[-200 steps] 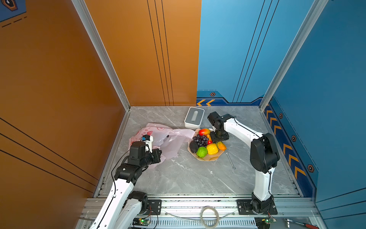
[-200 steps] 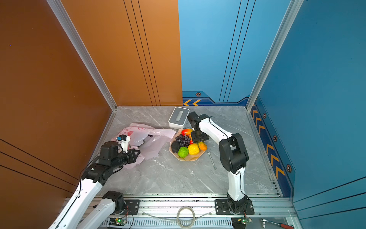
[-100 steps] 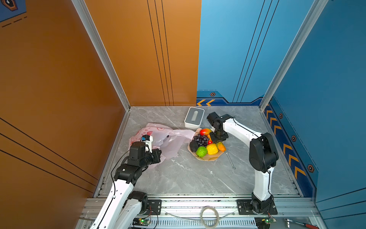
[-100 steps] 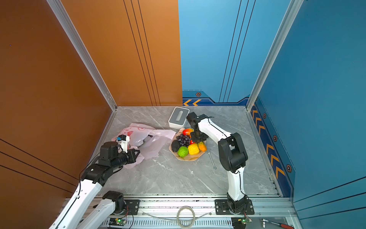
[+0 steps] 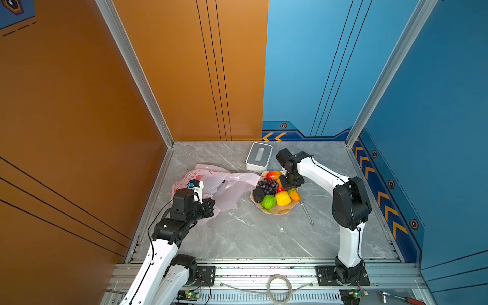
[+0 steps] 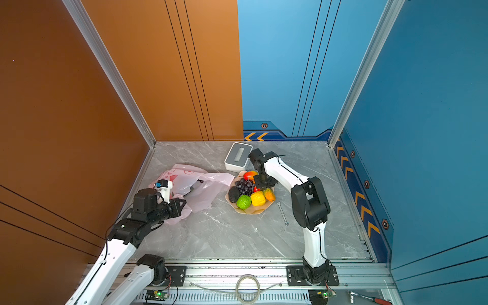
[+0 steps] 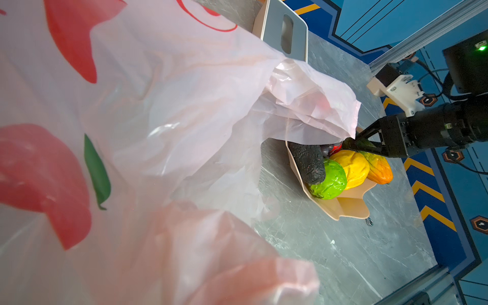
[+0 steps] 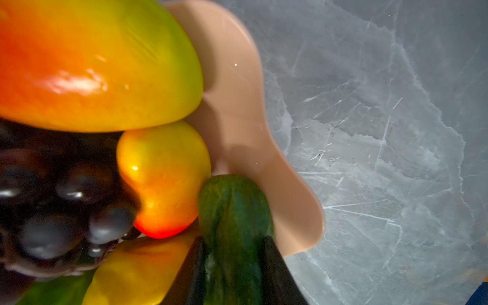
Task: Place the fruits into the plastic bag
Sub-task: Pick up the fruit from the plate, then place the fruit in the plastic bag.
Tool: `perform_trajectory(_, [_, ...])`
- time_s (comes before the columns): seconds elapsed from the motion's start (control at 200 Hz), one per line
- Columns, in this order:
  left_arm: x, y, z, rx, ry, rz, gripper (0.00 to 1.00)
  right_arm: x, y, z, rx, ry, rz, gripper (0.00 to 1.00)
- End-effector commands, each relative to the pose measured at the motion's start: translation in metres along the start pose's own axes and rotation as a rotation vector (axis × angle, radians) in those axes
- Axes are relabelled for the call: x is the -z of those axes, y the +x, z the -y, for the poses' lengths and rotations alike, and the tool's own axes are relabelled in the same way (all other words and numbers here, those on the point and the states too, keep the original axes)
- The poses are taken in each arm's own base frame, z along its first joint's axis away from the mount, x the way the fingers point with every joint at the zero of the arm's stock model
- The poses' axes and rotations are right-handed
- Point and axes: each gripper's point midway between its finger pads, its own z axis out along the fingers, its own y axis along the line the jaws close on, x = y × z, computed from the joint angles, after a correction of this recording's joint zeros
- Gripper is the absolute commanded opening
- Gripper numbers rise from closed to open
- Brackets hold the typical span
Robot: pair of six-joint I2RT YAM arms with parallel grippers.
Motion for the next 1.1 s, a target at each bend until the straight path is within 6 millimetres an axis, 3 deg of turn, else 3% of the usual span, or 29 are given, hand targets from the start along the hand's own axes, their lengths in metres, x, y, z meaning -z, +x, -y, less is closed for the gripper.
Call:
perform_trajectory(0.0, [0.002,0.000,0.000,0.002,-0.009,0.004,0.00,0.036,-0.014,0.005,-0.026,-0.004,0.099,0.19])
perform_trajectory(0.34, [0.002,0.000,0.000,0.003,-0.008,0.002,0.00,0.064,-0.022,-0.002,-0.072,-0.108,0.169,0.19])
perform_trajectory(0.616, [0.001,0.000,0.000,0.003,-0.006,-0.001,0.00,0.104,-0.032,-0.018,-0.167,-0.345,0.243,0.19])
perform_trajectory(0.836, [0.001,0.001,0.000,0.001,-0.006,-0.002,0.00,0.154,-0.045,-0.049,-0.230,-0.630,0.337,0.19])
perform_trajectory(1.091, [0.001,0.002,0.001,-0.003,-0.005,-0.002,0.00,0.204,-0.054,-0.100,-0.281,-0.995,0.410,0.19])
